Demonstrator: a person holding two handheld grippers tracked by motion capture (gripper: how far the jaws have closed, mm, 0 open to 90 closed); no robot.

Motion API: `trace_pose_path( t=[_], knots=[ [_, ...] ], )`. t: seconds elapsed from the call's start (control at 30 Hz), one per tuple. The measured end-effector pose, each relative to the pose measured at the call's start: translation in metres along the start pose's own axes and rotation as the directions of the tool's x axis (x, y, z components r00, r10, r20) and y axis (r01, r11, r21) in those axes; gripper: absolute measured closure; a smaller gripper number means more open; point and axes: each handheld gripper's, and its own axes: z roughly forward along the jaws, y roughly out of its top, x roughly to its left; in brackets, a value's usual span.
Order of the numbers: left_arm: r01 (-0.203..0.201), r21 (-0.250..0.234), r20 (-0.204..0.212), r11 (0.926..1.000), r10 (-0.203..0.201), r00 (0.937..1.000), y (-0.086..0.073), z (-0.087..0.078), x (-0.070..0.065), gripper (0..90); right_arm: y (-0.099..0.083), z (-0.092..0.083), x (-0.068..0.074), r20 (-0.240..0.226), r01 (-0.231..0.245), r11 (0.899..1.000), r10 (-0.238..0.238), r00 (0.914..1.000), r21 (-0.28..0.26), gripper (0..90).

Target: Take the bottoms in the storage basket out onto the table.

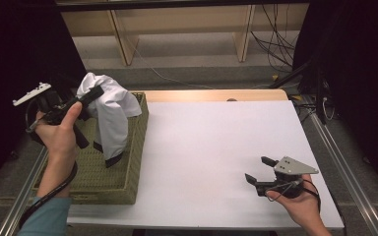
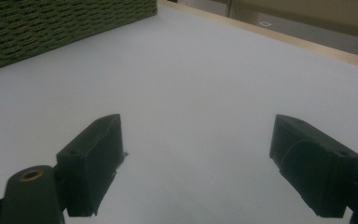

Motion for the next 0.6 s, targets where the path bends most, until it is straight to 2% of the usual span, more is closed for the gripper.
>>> trace_pose_path(
  t=[0.6],
  knots=[
    [-0.015, -0.009, 0.039, 0.9998, 0.015, 0.9991, 0.005, 0.009, -0.015, 80.6, 0.0, 0.0, 0.0, 0.002, -0.002, 1.0, 0.002, 1.0, -0.002, 18.1]
  ],
)
